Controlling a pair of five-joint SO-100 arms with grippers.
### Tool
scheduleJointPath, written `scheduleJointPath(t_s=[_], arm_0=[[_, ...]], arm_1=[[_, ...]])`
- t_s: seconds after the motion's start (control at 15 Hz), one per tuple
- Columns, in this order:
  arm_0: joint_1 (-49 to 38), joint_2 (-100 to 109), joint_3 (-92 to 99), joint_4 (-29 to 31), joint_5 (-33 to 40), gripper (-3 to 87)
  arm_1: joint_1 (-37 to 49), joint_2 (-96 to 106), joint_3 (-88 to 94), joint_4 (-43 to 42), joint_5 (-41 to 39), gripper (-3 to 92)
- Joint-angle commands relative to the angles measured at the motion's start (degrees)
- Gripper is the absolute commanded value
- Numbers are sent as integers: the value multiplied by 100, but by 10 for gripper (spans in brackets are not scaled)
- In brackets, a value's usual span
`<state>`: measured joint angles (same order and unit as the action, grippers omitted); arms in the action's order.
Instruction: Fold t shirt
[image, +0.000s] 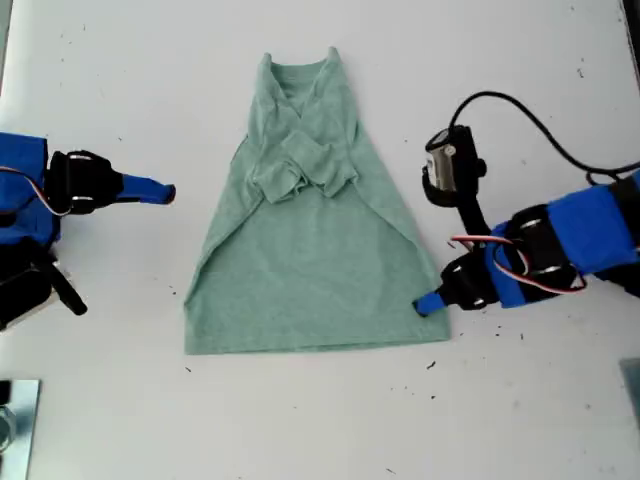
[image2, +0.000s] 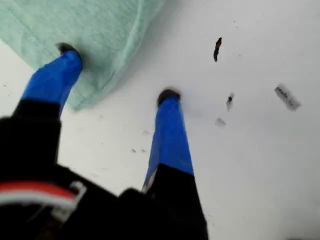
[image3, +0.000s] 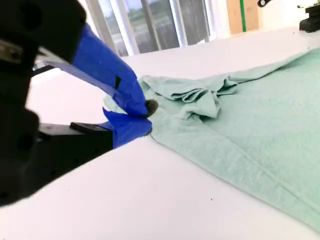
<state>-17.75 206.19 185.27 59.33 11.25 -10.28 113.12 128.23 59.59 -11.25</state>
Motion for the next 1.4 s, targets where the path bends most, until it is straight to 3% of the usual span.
scheduleJointPath(t_s=[0.0,0.07,0.2,0.47,0.67,0.8,1.07,1.33], arm_0=[[70,35,70,-53,70,-1],[70,35,70,-53,70,-1],[88,35,70,-53,79,-1],[70,35,70,-53,105,-1],[62,35,70,-53,141,-1],[70,35,79,-62,141,-1],[105,35,79,-62,141,-1],[105,35,79,-62,141,-1]], arm_1=[[-246,-747,475,-1195,246,164],[-308,-1318,466,-1503,352,33],[-422,-1635,387,-1529,396,-8],[-62,-158,-826,1037,9,-8],[149,-97,-3199,3313,-404,-8],[158,-668,-4658,3999,-633,-8],[220,-1863,-5783,3630,-809,-8],[325,-2971,-6003,1679,-1055,-8]])
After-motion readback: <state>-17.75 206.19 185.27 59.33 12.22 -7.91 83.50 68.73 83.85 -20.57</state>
